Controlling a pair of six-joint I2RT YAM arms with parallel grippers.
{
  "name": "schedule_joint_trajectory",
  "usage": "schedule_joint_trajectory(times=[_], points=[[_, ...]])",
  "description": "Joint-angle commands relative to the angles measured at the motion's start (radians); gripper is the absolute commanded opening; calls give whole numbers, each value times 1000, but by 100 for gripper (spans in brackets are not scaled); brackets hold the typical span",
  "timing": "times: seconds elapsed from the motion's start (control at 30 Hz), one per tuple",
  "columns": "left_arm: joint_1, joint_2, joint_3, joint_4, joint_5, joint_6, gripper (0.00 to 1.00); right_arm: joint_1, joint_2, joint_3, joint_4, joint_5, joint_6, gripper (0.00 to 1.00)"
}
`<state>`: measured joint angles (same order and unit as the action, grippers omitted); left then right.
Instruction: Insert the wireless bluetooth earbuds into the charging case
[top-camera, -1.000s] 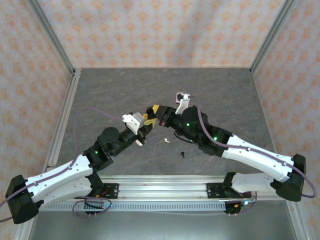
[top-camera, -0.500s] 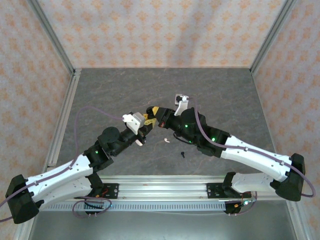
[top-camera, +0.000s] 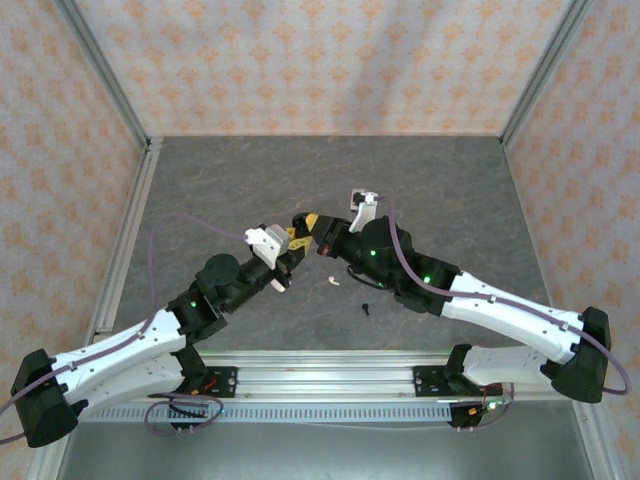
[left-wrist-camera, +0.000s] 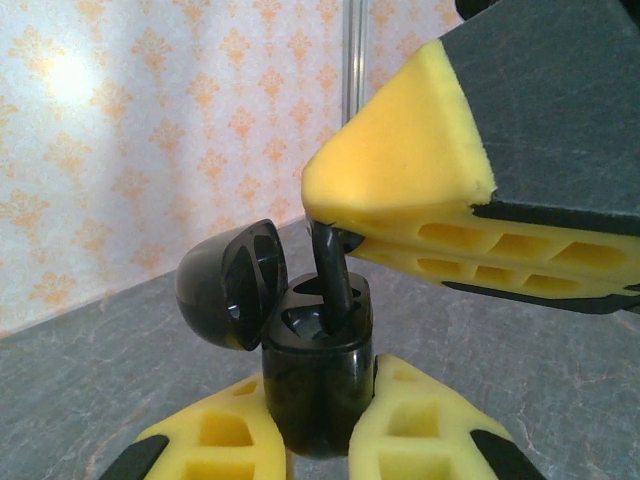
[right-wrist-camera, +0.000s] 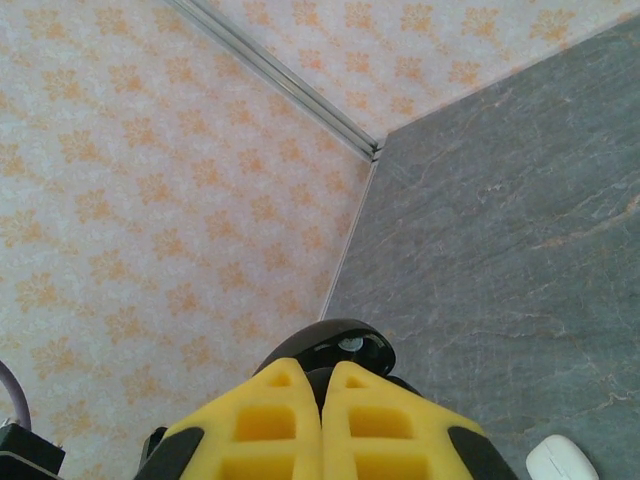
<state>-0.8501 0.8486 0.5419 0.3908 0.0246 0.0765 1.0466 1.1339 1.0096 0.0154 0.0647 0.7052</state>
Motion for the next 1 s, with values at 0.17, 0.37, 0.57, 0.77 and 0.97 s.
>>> schedule_joint_trajectory(times=[0.17,0.37,0.57,0.77,0.97], points=[[0,10,58,63,-6,-7,0,-2,14,36,-158,12,27,6],[-1,17,67,64,-8,-6,0,-2,6,32,-175,7,40,7],[0,21,70,65,-6,-7,0,-2,3,45,-206,2,49,17],[0,20,66,62,-5,-11,0,-2,-18,94,-274,-3,42,37],[0,17,66,42,19,-7,0,-2,-54,194,-419,-1,-6,51]])
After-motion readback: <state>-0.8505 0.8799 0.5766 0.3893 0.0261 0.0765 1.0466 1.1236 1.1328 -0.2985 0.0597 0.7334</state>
